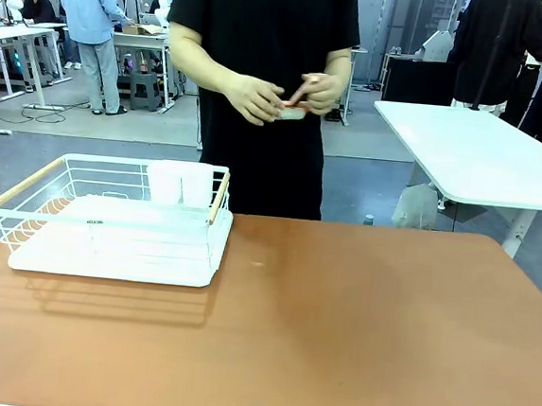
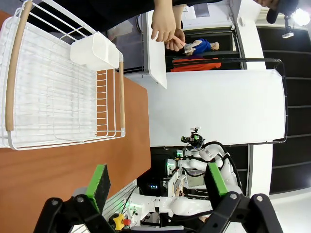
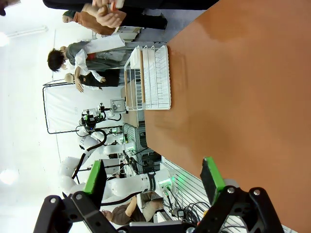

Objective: Clean the table.
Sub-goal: Pick up the Lint Roller when the human hands it over.

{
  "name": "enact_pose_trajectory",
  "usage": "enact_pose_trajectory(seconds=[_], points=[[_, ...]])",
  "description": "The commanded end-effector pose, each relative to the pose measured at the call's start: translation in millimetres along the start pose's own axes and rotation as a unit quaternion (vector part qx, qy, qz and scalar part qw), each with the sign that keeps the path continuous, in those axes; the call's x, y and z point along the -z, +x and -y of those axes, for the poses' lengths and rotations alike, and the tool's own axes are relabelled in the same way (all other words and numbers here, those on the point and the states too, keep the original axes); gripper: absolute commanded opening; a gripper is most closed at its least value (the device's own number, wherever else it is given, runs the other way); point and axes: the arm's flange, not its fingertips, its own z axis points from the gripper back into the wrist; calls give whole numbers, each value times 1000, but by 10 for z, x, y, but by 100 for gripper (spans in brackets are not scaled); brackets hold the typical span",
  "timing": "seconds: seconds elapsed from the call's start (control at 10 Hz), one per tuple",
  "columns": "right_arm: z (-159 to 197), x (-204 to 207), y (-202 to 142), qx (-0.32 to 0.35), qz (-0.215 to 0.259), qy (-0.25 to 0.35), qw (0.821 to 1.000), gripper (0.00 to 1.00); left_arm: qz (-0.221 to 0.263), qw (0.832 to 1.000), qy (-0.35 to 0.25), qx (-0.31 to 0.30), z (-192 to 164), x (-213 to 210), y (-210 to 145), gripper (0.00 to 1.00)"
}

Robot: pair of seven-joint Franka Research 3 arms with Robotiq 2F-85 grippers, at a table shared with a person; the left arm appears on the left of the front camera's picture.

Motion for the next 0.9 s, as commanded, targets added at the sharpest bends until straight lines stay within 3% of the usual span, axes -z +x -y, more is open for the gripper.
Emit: enact_pose_trajectory(seconds=[0.0, 0.8], points=[[-12, -6, 12, -9, 1, 9, 1000, 100, 2, 1000, -14, 8, 4, -26, 8, 100], [-12, -6, 12, -9, 1, 9, 1000, 100, 2, 1000, -14, 8, 4, -26, 8, 100]])
